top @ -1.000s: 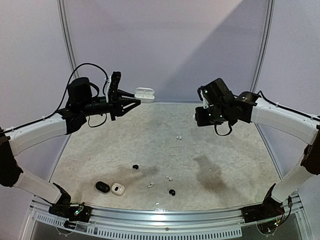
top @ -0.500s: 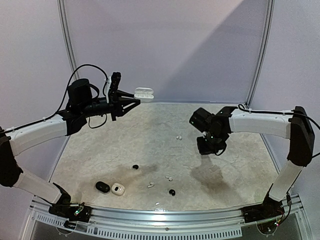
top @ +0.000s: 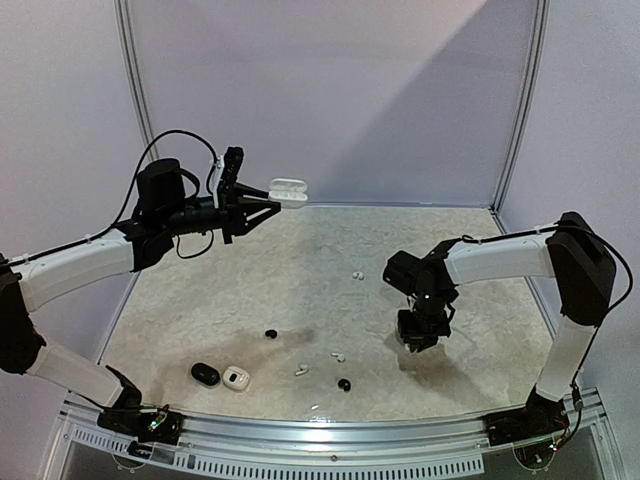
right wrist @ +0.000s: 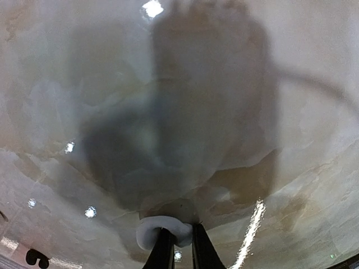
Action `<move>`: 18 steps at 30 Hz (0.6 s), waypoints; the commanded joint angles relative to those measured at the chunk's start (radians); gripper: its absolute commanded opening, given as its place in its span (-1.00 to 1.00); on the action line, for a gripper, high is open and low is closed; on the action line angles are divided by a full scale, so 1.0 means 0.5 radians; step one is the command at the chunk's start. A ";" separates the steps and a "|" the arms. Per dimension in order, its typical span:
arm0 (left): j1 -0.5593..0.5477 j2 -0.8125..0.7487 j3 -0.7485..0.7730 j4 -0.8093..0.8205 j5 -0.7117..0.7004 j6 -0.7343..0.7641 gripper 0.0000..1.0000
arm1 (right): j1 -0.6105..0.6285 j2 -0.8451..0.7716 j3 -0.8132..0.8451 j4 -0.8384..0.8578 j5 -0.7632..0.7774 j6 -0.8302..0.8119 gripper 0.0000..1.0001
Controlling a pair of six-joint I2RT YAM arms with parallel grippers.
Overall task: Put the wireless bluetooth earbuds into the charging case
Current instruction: Place the right earbud at the center of the board.
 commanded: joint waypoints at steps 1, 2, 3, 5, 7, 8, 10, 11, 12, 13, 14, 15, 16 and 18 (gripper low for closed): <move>0.007 -0.049 -0.034 -0.034 -0.002 0.037 -1.00 | -0.004 0.067 -0.013 0.065 -0.155 0.001 -0.78; 0.005 -0.048 -0.034 -0.034 -0.002 0.039 -1.00 | -0.003 0.074 -0.013 0.063 -0.168 -0.007 -0.76; 0.004 -0.048 -0.034 -0.037 -0.005 0.043 -1.00 | -0.005 0.078 -0.012 0.060 -0.181 -0.012 -0.75; 0.006 -0.048 -0.031 -0.039 -0.005 0.053 -1.00 | -0.004 0.085 -0.009 0.047 -0.209 -0.029 -0.73; 0.006 -0.047 -0.028 -0.040 -0.005 0.057 -1.00 | -0.005 0.081 0.006 0.022 -0.241 -0.048 -0.67; 0.005 -0.045 -0.026 -0.041 -0.008 0.058 -1.00 | -0.004 0.079 0.016 0.007 -0.258 -0.058 -0.64; 0.006 -0.044 -0.022 -0.039 -0.009 0.064 -1.00 | -0.004 0.076 0.041 -0.034 -0.273 -0.085 -0.59; 0.007 -0.042 -0.022 -0.039 -0.007 0.066 -1.00 | -0.005 0.070 0.050 -0.056 -0.279 -0.096 -0.58; 0.006 -0.041 -0.022 -0.042 -0.008 0.067 -1.00 | -0.004 0.065 0.060 -0.072 -0.287 -0.110 -0.56; 0.004 -0.040 -0.022 -0.042 -0.009 0.069 -1.00 | -0.006 0.059 0.070 -0.089 -0.292 -0.118 -0.55; 0.005 -0.041 -0.022 -0.043 -0.009 0.070 -1.00 | -0.006 0.052 0.080 -0.106 -0.305 -0.132 -0.53; 0.006 -0.040 -0.019 -0.044 -0.009 0.072 -1.00 | -0.004 0.050 0.087 -0.127 -0.327 -0.139 -0.50; 0.007 -0.041 -0.019 -0.044 -0.009 0.072 -1.00 | -0.005 0.051 0.092 -0.142 -0.344 -0.157 -0.47; 0.006 -0.039 -0.017 -0.049 -0.007 0.081 -1.00 | -0.003 0.056 0.093 -0.184 -0.363 -0.187 -0.45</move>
